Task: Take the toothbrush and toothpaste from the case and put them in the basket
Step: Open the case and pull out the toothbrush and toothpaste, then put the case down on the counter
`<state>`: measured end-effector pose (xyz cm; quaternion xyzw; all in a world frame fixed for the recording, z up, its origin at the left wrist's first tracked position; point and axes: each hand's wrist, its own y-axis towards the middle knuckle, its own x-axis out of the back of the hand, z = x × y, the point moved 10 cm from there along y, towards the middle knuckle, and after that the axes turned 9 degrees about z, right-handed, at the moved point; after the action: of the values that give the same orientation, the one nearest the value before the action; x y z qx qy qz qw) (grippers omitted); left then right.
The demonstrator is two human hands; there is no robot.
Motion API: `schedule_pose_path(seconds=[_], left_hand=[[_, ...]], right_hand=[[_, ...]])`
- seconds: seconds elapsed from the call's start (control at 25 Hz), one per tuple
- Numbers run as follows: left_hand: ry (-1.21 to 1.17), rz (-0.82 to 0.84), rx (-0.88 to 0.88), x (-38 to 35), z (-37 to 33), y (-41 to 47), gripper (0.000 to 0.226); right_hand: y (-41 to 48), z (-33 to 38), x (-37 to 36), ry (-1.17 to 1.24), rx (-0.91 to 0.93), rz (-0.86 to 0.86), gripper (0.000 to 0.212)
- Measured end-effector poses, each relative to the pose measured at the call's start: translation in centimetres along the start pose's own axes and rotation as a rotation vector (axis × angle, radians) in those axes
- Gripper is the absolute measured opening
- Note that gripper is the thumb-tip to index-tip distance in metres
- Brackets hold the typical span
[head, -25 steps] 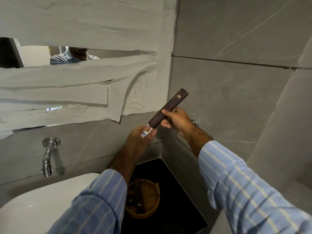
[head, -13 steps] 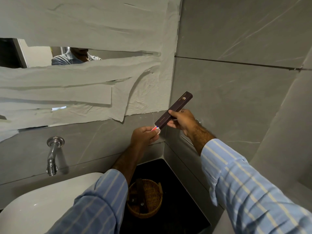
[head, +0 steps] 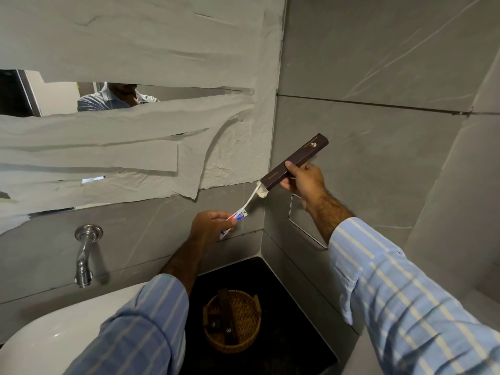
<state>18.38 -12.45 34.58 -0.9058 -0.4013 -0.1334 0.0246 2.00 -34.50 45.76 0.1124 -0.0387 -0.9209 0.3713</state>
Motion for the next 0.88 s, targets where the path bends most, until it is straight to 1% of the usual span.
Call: schedule_pose_path(seconds=[0.08, 0.16, 0.28, 0.44, 0.6, 0.72, 0.8, 0.88], left_hand=[[-0.001, -0.046, 0.017, 0.8, 1.2, -0.5, 0.022], [-0.083, -0.099, 0.060, 1.3, 2.6, -1.0, 0.021], [-0.188, -0.108, 0.100, 0.4, 3.3, -1.8, 0.020], [-0.232, -0.026, 0.133, -3.0, 3.5, -2.9, 0.012], [-0.244, 0.052, 0.275, -7.3, 6.7, -4.5, 0.005], [-0.160, 0.172, 0.391, -10.9, 10.3, -5.7, 0.008], [-0.106, 0.229, 0.471, -13.2, 12.8, -6.7, 0.008], [-0.047, 0.258, 0.526, -15.4, 15.0, -7.9, 0.010]], right_hand=[[-0.3, 0.3, 0.8, 0.005, 0.022, -0.037, 0.019], [-0.7, -0.1, 1.3, -0.011, 0.003, -0.038, 0.022], [-2.0, -2.5, 1.3, -0.048, -0.111, 0.032, 0.019], [-4.5, -7.3, 2.2, -0.149, -0.248, 0.072, 0.016], [-7.5, -12.9, 4.7, -0.177, -0.347, 0.081, 0.020], [-10.4, -17.8, 6.4, -0.190, -0.442, 0.097, 0.021], [-12.8, -21.9, 7.6, -0.133, -0.545, 0.104, 0.010], [-15.3, -25.5, 9.0, -0.104, -0.648, 0.107, 0.018]])
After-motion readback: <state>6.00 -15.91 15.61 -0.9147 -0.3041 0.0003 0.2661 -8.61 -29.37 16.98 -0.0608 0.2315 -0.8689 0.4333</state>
